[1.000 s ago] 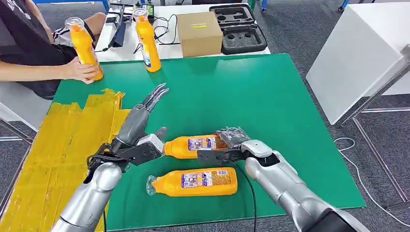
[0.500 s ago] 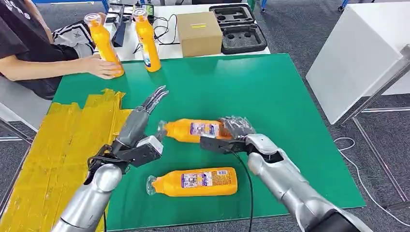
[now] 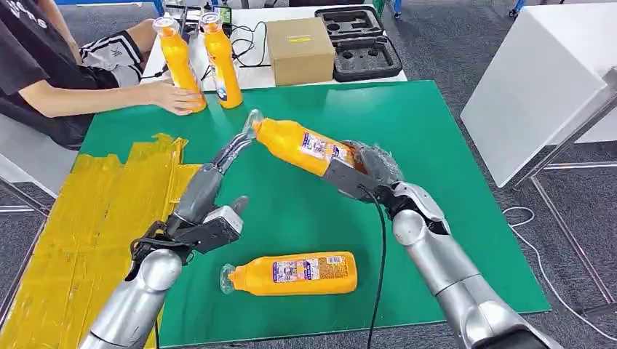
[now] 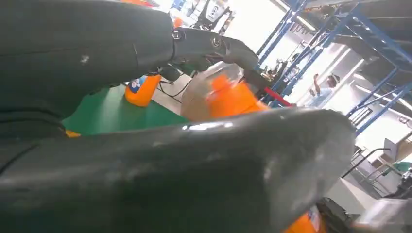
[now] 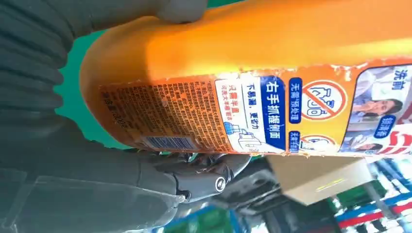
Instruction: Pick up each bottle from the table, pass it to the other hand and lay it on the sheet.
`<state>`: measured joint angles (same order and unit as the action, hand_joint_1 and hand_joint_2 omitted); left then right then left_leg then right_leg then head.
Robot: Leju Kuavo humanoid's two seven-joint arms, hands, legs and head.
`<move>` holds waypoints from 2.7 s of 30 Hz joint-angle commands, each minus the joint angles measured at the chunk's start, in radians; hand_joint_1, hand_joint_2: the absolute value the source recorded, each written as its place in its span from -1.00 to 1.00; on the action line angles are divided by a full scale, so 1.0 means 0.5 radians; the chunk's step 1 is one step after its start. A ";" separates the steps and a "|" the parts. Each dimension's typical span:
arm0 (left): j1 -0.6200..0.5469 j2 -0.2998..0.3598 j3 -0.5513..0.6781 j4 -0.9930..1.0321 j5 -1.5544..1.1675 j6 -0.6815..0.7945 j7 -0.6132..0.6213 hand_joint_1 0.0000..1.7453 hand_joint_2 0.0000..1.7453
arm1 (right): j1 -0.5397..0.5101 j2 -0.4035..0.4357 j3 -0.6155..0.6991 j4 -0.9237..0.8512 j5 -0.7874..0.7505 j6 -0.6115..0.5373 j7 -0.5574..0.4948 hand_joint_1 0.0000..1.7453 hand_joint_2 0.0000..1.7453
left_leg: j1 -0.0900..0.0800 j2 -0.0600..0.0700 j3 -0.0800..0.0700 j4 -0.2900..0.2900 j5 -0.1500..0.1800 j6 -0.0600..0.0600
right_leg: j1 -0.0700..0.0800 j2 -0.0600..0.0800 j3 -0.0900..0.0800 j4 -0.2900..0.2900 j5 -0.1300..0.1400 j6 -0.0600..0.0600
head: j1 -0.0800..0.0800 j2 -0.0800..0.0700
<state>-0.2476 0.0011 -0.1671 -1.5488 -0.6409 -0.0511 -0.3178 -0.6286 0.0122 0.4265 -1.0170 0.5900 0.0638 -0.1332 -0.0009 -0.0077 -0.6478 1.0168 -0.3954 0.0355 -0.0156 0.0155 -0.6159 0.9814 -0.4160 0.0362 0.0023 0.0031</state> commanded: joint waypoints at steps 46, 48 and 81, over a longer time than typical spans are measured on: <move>-0.258 -0.086 -0.053 0.412 0.767 -0.410 0.008 -1.00 -1.00 | -0.021 0.097 0.226 0.232 -0.836 0.477 -0.404 1.00 1.00 | 0.001 0.003 0.009 0.001 -0.004 -0.004 | 0.001 -0.001 0.009 0.001 -0.003 -0.003 | 0.000 0.000; -0.275 -0.095 -0.054 0.439 0.930 -0.494 0.030 -1.00 -1.00 | -0.026 0.103 0.238 0.240 -0.841 0.473 -0.400 1.00 1.00 | 0.001 0.003 0.010 0.001 -0.004 -0.004 | 0.002 -0.002 0.010 0.001 -0.003 -0.003 | 0.000 0.000; -0.390 -0.139 -0.106 0.797 1.427 -0.475 0.037 -1.00 1.00 | -0.047 0.157 0.311 0.360 -0.831 0.434 -0.451 1.00 1.00 | 0.001 0.000 0.008 0.001 -0.003 -0.003 | 0.002 -0.003 0.008 0.001 -0.003 -0.003 | 0.000 0.000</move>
<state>-0.3896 -0.0523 -0.2140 -1.2615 0.0496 -0.2979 -0.3006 -0.5869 0.0832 0.5425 -0.9399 0.1762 0.2777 -0.3494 -0.0008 -0.0072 -0.6479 1.0167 -0.3953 0.0355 -0.0155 0.0156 -0.6158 0.9816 -0.4159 0.0363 0.0023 0.0031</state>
